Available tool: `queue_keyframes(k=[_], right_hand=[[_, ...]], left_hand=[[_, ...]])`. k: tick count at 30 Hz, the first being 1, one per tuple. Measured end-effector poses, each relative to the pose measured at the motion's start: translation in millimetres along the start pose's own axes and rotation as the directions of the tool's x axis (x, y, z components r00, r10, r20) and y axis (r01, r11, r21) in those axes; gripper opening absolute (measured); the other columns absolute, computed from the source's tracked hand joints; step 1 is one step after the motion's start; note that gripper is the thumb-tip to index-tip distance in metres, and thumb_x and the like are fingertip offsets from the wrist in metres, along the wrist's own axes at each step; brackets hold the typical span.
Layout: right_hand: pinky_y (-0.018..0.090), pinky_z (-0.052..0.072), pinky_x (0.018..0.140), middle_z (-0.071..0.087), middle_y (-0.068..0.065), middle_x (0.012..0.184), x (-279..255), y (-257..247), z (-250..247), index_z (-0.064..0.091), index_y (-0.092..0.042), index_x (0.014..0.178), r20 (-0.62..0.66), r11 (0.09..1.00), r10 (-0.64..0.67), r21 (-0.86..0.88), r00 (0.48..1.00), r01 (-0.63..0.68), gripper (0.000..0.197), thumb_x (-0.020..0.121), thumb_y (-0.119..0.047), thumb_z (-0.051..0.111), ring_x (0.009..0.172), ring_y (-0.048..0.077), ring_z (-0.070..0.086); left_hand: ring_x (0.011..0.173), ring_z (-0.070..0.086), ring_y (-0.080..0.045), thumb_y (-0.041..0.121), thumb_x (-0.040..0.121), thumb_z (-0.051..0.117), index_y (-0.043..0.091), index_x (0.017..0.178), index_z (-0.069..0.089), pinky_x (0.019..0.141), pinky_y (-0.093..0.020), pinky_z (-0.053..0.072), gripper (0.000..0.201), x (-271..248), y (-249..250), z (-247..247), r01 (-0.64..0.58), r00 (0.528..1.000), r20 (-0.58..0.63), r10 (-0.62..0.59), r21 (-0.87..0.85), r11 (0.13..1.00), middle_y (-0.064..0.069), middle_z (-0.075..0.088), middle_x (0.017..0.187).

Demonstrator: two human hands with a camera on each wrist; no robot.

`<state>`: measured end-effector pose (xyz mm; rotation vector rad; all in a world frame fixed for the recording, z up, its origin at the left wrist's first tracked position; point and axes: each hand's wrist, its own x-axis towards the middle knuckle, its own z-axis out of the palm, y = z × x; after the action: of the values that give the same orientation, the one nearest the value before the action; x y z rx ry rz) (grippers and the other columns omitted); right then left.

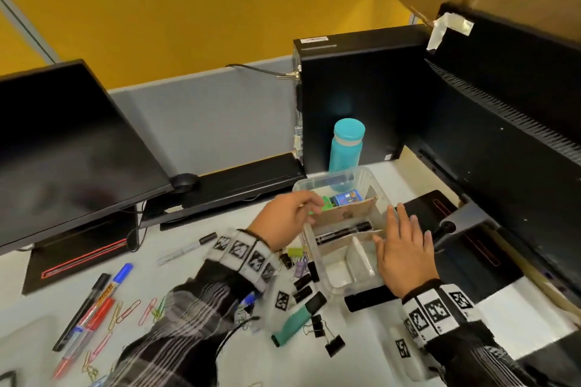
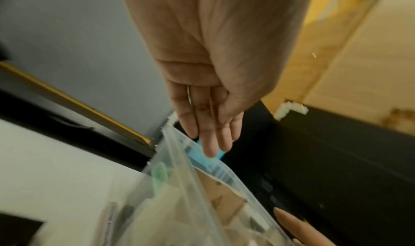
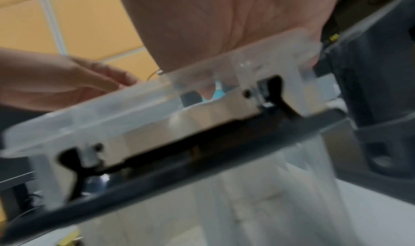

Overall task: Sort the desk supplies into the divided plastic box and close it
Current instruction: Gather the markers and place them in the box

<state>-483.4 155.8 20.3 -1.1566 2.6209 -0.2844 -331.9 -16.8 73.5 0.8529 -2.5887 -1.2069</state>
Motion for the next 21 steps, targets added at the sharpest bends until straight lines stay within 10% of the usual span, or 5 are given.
queue_keyframes(k=[2, 5, 9, 15, 21], right_hand=[[0.048, 0.014, 0.117, 0.020, 0.008, 0.155, -9, -16, -6, 0.026, -0.015, 0.146, -0.167, 0.991, -0.120, 0.035, 0.979, 0.127, 0.053, 0.096, -0.029, 0.038, 0.143, 0.030, 0.017], [0.030, 0.041, 0.094, 0.053, -0.002, 0.116, -31, -54, -10, 0.052, -0.020, 0.111, -0.356, 0.841, -0.462, 0.115, 0.812, 0.528, 0.024, 0.089, -0.023, 0.042, 0.108, 0.017, 0.046], [0.025, 0.046, 0.078, 0.056, -0.005, 0.097, -58, -90, 21, 0.054, -0.021, 0.098, 0.049, 0.643, -0.766, 0.074, 0.641, 0.762, 0.015, 0.087, -0.023, 0.044, 0.090, 0.013, 0.051], [0.020, 0.052, 0.052, 0.063, -0.011, 0.074, -60, -80, 105, 0.066, -0.029, 0.072, 0.405, 0.649, -0.652, -0.140, 0.641, 0.748, 0.036, 0.041, -0.034, 0.083, 0.068, 0.009, 0.061], [0.023, 0.051, 0.068, 0.062, -0.014, 0.076, -67, -81, 102, 0.065, -0.033, 0.079, 0.312, 0.638, -0.691, -0.161, 0.652, 0.753, 0.031, 0.051, -0.038, 0.078, 0.074, 0.009, 0.056]], left_hand=[[0.079, 0.065, 0.002, 0.016, 0.098, 0.040, 0.030, 0.103, 0.061, 0.072, -0.020, 0.054, 0.026, -27, -24, -13, 0.032, 0.991, -0.130, -0.031, 0.005, 0.999, 0.016, 0.068, 0.093], [0.080, 0.063, -0.002, 0.021, 0.097, 0.043, 0.031, 0.102, 0.061, 0.074, -0.025, 0.053, 0.021, -69, -61, -14, 0.158, 0.981, -0.128, -0.144, 0.108, 0.982, 0.018, 0.066, 0.091], [0.089, 0.057, -0.007, 0.031, 0.094, 0.049, 0.031, 0.105, 0.060, 0.080, -0.025, 0.048, 0.016, -105, -93, 13, 0.226, 0.972, -0.011, -0.234, 0.300, 0.927, 0.012, 0.063, 0.104], [0.110, 0.048, -0.019, 0.037, 0.087, 0.054, 0.022, 0.118, 0.055, 0.089, -0.033, 0.043, 0.034, -111, -99, 49, 0.105, 0.979, 0.105, -0.175, 0.477, 0.873, 0.001, 0.055, 0.116], [0.113, 0.046, -0.025, 0.028, 0.091, 0.050, 0.012, 0.118, 0.053, 0.091, -0.038, 0.041, 0.031, -98, -92, 64, 0.039, 0.969, 0.169, -0.181, 0.618, 0.785, -0.008, 0.053, 0.120]])
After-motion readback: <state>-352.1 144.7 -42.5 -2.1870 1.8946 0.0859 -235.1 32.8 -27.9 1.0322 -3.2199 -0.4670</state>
